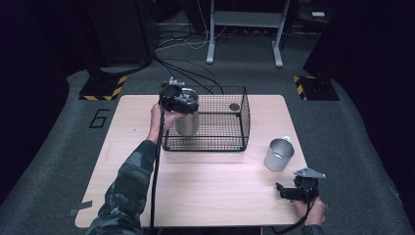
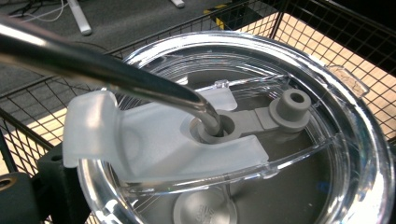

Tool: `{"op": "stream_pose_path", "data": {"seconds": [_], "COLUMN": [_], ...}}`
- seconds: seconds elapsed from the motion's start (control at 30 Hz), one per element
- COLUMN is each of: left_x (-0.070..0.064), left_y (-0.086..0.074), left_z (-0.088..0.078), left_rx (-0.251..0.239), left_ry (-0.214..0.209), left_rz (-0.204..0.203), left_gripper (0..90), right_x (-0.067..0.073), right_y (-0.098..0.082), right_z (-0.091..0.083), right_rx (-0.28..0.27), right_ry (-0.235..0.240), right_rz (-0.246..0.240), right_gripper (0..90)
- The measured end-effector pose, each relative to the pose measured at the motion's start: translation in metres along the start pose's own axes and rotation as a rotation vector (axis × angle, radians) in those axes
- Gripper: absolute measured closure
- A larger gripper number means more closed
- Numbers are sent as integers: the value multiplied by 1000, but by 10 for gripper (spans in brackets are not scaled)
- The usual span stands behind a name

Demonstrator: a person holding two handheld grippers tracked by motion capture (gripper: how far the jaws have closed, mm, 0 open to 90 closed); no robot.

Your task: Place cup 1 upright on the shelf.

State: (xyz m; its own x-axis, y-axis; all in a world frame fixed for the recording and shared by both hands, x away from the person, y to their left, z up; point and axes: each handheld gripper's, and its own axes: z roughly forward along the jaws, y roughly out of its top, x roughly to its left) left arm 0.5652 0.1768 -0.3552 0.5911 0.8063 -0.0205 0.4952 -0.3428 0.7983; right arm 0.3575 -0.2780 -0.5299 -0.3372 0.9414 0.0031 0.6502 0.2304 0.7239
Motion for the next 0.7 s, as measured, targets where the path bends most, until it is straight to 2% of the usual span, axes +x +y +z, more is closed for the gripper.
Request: {"op": "stream_pose_path", "data": {"seconds": [0.1,0.17,0.4,0.43,0.7], "left_x": [1,1,1,0,-1], "left_y": [-2,-3,-7,-9,-14], "left_z": [4,8,14,16,24], "left_rx": [8,26,38,54,58], "left_ry": [10,17,28,39,52], "left_rz": [-18,-15,-20,1,-18], "left_gripper": [35,35,36,35,35], "right_x": [0,0,0,0,0], "right_y": [0,0,0,0,0], "right_z": [0,0,0,0,0], "right_rx": [0,0,-2,0,-2], "right_ry": [0,0,0,1,0], "right_rz": [0,0,-4,-2,-5], "right_gripper": [28,28,27,27,28]}}
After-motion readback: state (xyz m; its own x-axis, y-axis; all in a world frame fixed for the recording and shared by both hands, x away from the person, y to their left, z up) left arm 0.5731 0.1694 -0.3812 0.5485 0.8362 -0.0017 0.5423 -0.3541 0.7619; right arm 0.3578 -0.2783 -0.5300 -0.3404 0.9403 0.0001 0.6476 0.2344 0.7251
